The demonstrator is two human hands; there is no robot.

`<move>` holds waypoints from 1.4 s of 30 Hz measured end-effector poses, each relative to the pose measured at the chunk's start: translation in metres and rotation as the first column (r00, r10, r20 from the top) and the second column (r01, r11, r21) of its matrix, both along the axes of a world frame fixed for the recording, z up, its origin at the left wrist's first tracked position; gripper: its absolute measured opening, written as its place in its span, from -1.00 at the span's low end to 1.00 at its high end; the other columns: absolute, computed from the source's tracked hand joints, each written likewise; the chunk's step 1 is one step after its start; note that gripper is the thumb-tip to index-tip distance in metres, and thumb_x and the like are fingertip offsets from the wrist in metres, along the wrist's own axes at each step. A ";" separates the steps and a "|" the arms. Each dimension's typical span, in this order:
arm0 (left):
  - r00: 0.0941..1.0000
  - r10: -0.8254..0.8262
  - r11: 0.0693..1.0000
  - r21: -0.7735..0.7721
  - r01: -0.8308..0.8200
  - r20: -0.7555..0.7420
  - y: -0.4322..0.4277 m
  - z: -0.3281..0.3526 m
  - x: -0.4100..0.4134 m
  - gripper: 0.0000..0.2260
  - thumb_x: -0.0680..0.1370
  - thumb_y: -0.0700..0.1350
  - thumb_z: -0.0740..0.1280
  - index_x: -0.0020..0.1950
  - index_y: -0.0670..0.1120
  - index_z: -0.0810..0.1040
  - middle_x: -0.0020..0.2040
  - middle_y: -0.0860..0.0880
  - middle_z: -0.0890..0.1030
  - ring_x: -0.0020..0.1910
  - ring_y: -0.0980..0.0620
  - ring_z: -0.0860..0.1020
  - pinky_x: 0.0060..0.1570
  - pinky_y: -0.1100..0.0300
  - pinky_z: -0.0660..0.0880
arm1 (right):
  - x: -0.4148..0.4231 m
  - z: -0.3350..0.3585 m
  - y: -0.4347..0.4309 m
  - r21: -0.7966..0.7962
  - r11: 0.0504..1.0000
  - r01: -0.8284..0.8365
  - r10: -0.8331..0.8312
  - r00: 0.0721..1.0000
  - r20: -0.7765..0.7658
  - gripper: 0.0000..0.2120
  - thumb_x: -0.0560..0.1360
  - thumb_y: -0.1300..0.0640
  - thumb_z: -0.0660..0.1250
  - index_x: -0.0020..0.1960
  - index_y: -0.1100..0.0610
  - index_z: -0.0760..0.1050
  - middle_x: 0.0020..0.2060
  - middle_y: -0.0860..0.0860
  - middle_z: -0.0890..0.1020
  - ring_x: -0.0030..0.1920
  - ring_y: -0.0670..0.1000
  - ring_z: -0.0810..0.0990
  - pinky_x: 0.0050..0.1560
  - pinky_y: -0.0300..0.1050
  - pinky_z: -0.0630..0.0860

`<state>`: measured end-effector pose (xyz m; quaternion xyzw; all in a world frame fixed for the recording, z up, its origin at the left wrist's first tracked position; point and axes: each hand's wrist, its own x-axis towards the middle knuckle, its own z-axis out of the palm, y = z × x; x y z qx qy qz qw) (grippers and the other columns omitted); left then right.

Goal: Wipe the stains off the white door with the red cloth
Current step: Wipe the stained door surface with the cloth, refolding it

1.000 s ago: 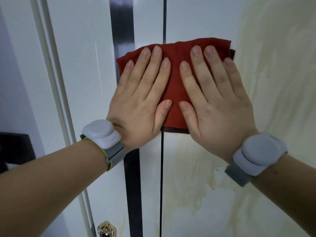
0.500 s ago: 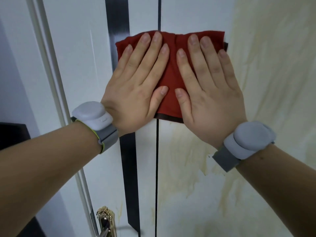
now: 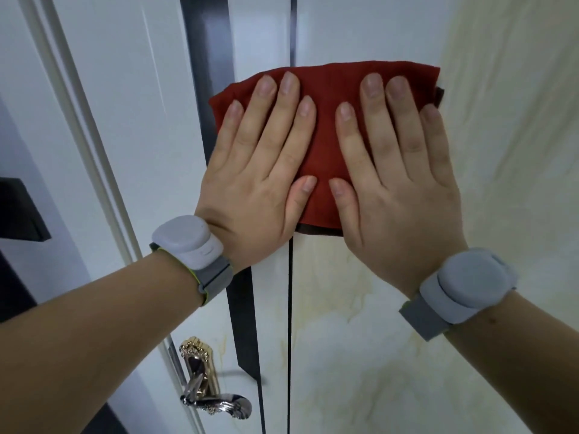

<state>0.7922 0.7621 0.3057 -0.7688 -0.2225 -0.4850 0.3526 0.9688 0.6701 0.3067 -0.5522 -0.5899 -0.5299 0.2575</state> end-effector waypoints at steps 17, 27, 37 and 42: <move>0.996 0.022 0.998 -0.064 -0.028 -0.085 -0.003 -0.126 0.004 -0.39 0.71 0.05 0.11 0.68 -0.17 0.01 0.65 -0.16 0.06 0.62 -0.25 0.05 0.63 -0.14 -0.09 | 0.003 -0.121 -0.009 -0.094 0.993 -0.076 0.067 0.993 -0.092 -0.40 0.68 -0.04 0.17 0.63 0.15 0.08 0.58 0.16 0.04 0.62 0.21 0.05 0.61 0.16 -0.08; 0.991 0.004 0.993 -0.114 -0.019 -0.134 -0.007 -0.153 -0.003 -0.35 0.71 0.05 0.16 0.69 -0.14 -0.04 0.64 -0.19 0.07 0.68 -0.10 -0.15 0.63 -0.12 -0.11 | 0.005 -0.155 -0.015 -0.155 0.985 -0.077 0.059 0.991 -0.118 -0.36 0.67 -0.06 0.19 0.63 0.14 0.03 0.61 0.13 -0.02 0.64 0.15 -0.11 0.61 0.17 -0.11; 0.979 0.028 1.000 -0.005 -0.030 -0.202 -0.011 -0.069 -0.012 -0.45 0.73 0.01 0.17 0.66 -0.19 0.13 0.64 -0.19 0.13 0.64 -0.21 0.12 0.62 -0.15 0.06 | 0.003 -0.094 -0.014 -0.086 0.994 -0.073 0.063 0.991 -0.117 -0.39 0.67 -0.03 0.16 0.63 0.16 0.07 0.59 0.15 0.01 0.61 0.17 0.01 0.62 0.18 -0.04; 0.981 0.033 0.999 0.030 -0.028 -0.190 -0.009 -0.029 -0.009 -0.47 0.74 0.00 0.14 0.64 -0.24 0.16 0.63 -0.26 0.19 0.63 -0.26 0.13 0.61 -0.21 0.09 | 0.002 -0.058 -0.013 -0.051 0.998 -0.027 0.020 0.992 -0.124 -0.41 0.69 -0.04 0.08 0.64 0.19 0.06 0.61 0.22 0.08 0.62 0.23 0.03 0.61 0.22 -0.02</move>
